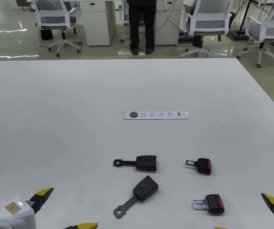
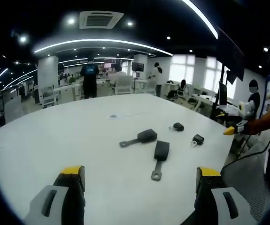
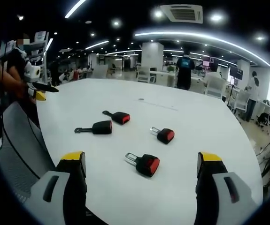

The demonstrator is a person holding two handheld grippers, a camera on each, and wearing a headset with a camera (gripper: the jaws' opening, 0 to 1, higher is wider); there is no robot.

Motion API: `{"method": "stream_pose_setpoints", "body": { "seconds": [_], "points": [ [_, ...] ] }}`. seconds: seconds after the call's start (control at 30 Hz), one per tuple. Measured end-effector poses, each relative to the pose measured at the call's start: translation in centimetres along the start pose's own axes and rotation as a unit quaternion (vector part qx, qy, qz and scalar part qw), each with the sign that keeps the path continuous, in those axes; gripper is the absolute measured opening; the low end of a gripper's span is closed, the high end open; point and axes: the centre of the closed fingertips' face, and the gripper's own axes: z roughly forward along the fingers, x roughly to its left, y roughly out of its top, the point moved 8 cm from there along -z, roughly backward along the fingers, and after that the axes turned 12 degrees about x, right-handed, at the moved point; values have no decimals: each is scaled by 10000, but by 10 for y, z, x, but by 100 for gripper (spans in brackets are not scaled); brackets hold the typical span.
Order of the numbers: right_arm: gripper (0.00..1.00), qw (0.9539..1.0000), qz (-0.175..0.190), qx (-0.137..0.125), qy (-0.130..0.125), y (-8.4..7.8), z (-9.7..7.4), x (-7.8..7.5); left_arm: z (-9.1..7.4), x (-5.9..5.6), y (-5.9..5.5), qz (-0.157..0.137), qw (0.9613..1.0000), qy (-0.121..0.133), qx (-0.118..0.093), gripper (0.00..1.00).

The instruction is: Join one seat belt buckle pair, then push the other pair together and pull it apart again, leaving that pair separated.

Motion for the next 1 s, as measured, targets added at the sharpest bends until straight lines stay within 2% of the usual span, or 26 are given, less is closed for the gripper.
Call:
{"method": "stream_pose_setpoints", "body": {
  "seconds": [0.57, 1.0],
  "points": [
    [100, 10000, 2, 1, -41, -1, 1, -1, 3, -5, 5, 21, 10000, -23, -16, 100],
    [100, 10000, -5, 2, -62, 0, -1, -3, 7, -4, 3, 37, 10000, -52, -2, 100]
  ]
}}
